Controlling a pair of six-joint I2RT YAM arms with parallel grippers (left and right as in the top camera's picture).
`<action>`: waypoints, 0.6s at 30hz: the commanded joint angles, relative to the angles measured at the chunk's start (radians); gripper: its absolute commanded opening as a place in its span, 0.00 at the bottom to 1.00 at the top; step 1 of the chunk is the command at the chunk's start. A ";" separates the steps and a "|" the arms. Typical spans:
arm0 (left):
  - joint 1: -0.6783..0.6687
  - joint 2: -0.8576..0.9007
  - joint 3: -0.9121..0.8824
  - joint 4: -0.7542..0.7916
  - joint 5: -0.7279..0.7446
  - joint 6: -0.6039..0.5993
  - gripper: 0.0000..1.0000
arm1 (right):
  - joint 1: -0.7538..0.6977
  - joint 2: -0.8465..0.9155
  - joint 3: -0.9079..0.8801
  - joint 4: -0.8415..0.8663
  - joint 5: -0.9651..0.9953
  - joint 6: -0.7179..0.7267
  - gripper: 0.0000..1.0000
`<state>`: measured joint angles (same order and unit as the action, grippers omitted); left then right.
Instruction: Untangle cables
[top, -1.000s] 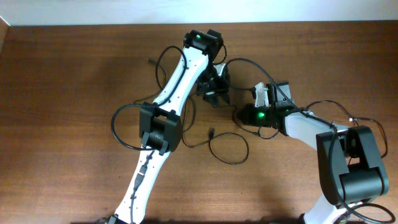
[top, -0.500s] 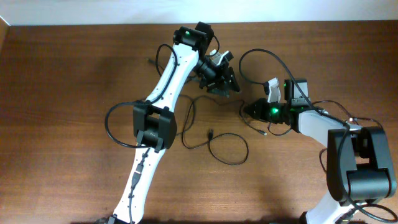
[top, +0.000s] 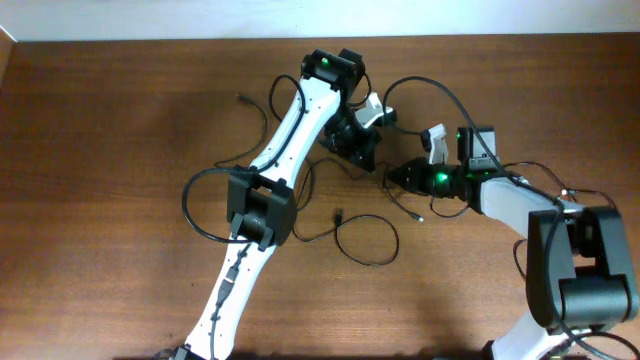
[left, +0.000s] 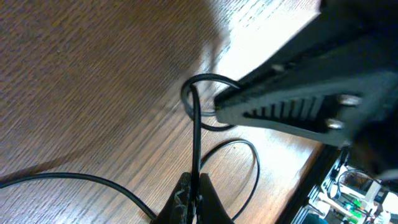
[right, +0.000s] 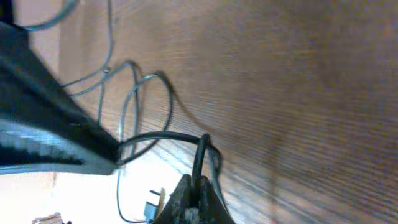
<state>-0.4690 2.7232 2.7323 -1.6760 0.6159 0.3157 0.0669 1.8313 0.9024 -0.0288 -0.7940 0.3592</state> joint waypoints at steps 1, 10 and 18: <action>0.006 0.006 0.011 -0.002 -0.010 0.011 0.00 | 0.004 -0.088 0.022 0.003 -0.042 -0.014 0.04; 0.006 0.011 0.000 -0.013 0.076 0.015 0.00 | -0.024 -0.300 0.022 -0.017 -0.040 -0.029 0.04; 0.008 0.011 0.000 -0.013 0.076 0.014 0.00 | -0.103 -0.599 0.022 -0.016 -0.048 -0.042 0.04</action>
<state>-0.4721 2.7228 2.7342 -1.6871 0.7525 0.3191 -0.0189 1.3483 0.9028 -0.0662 -0.8112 0.3355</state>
